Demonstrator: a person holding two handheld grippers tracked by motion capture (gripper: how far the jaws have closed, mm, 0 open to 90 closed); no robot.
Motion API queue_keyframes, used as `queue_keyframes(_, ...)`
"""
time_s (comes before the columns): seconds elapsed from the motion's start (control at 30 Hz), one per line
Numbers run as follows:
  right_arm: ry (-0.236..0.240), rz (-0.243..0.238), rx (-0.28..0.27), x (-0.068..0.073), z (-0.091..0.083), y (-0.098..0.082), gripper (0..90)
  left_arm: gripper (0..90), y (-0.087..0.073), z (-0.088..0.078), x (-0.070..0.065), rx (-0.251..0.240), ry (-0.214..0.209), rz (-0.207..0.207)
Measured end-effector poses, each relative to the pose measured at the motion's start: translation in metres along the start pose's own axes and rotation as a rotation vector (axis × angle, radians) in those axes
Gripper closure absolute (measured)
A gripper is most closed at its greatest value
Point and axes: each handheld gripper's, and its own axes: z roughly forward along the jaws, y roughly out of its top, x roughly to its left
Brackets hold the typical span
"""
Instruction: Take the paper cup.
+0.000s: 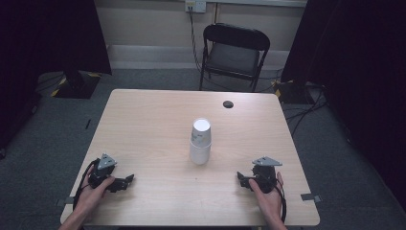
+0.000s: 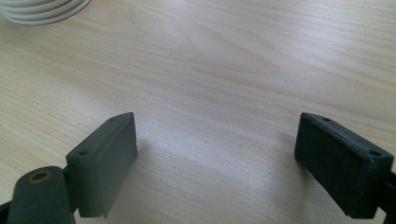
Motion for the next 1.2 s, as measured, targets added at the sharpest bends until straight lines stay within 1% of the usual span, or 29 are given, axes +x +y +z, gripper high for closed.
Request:
queue_keyframes(0.1,-0.003,0.000,0.001,0.000,0.000,0.000,12.0,6.2,0.000,0.000,0.000,0.000,0.000,0.000)
queue_keyframes(0.23,-0.006,0.013,0.000,-0.001,0.000,0.001,13.0,6.2,0.000,0.000,0.000,0.000,0.000,0.000)
queue_keyframes(0.37,-0.003,0.000,0.002,0.000,-0.001,0.001,15.4,6.1,0.000,0.000,0.000,0.000,0.000,-0.002)
queue_keyframes(0.4,0.006,0.001,0.004,0.001,-0.002,0.001,16.6,5.7,0.000,0.000,0.000,0.003,0.003,-0.003)
queue_keyframes(0.43,0.035,-0.012,-0.012,0.002,-0.006,0.002,18.6,3.0,0.001,0.001,0.000,0.006,0.010,-0.010)
queue_keyframes(0.47,0.041,-0.013,-0.018,0.003,-0.008,0.003,20.3,1.0,0.001,0.002,0.000,0.015,0.019,-0.022)
queue_keyframes(0.53,0.069,-0.021,-0.043,0.005,-0.014,0.006,21.2,0.0,0.002,0.003,0.000,0.016,0.015,-0.024)
queue_keyframes(0.6,0.082,-0.019,-0.070,0.007,-0.019,0.009,21.9,0.0,0.002,0.003,0.000,0.016,0.014,-0.025)
queue_keyframes(0.63,0.082,-0.019,-0.070,0.007,-0.019,0.009,21.9,0.0,0.002,0.003,0.000,0.016,0.014,-0.025)
queue_keyframes(0.67,0.071,-0.030,-0.086,0.010,-0.022,0.012,23.6,0.0,0.002,0.003,0.000,0.016,0.014,-0.026)
queue_keyframes(0.73,0.077,-0.034,-0.094,0.011,-0.023,0.013,23.1,0.0,0.002,0.003,0.000,0.016,0.014,-0.025)
queue_keyframes(0.8,0.108,-0.026,-0.100,0.011,-0.024,0.016,22.6,0.0,0.002,0.003,0.000,0.016,0.014,-0.025)
queue_keyframes(0.87,0.142,-0.031,-0.111,0.013,-0.027,0.020,22.0,0.0,0.002,0.003,0.000,0.016,0.014,-0.025)
queue_keyframes(0.97,0.167,-0.051,-0.135,0.018,-0.031,0.027,21.1,0.0,0.002,0.003,0.000,0.016,0.014,-0.026)
queue_keyframes(1.03,0.179,-0.063,-0.133,0.021,-0.032,0.030,16.4,0.0,0.002,0.003,0.000,0.016,0.014,-0.026)
queue_keyframes(1.07,0.194,-0.062,-0.130,0.023,-0.032,0.032,16.2,0.0,0.002,0.003,0.000,0.016,0.014,-0.026)
queue_keyframes(1.2,0.227,-0.095,-0.148,0.029,-0.033,0.041,16.9,0.0,0.002,0.003,0.001,0.017,0.011,-0.021)
